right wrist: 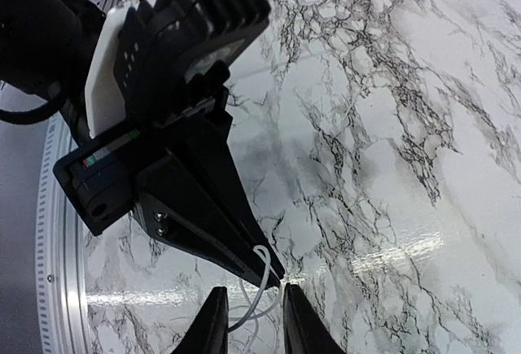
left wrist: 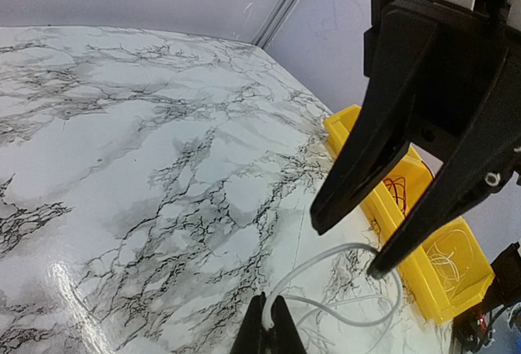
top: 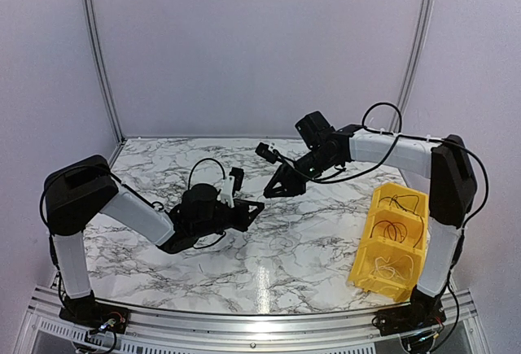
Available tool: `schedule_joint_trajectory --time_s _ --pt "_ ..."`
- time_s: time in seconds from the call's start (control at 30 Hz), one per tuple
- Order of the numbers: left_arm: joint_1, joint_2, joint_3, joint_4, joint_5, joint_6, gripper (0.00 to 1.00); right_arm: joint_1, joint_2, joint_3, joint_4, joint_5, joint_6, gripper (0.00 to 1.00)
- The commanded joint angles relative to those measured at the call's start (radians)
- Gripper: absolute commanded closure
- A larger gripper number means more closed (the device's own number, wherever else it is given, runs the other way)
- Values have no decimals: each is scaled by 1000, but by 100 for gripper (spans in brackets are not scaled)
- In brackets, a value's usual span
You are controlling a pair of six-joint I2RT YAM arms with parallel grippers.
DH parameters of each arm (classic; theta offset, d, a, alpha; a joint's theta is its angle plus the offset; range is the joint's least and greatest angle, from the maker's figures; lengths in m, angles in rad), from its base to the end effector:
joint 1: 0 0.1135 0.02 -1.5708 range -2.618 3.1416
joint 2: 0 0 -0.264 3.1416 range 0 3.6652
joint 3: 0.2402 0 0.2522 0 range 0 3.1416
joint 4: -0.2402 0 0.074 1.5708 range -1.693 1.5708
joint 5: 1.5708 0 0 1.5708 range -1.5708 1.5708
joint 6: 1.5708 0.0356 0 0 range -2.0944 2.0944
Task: Untangle the cables
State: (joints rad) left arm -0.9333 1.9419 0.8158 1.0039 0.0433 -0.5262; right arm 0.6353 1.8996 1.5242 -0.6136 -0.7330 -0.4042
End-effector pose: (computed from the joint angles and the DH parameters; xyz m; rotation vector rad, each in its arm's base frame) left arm 0.2273 -0.3095 0.1508 0.4030 1.7797 -1.1055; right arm 0.3162 0.2627 0.2454 -1.4703 1.9990 1.0250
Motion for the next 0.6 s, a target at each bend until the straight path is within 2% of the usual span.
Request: schedule_joint_trajectory --time_s 0.0,0.2,0.33,0.57 --pt "-11 -49 21 -5 -37 19 100 10 6 -25 0 32 -19 73" --pt "-15 -41 27 -8 -37 17 100 10 1 -30 0 32 -21 73" --pt "-17 -27 33 -14 -37 12 100 10 -12 -24 -19 -30 -21 59" --pt "-23 -13 40 -24 -74 10 100 9 -9 -21 -59 -77 -42 47"
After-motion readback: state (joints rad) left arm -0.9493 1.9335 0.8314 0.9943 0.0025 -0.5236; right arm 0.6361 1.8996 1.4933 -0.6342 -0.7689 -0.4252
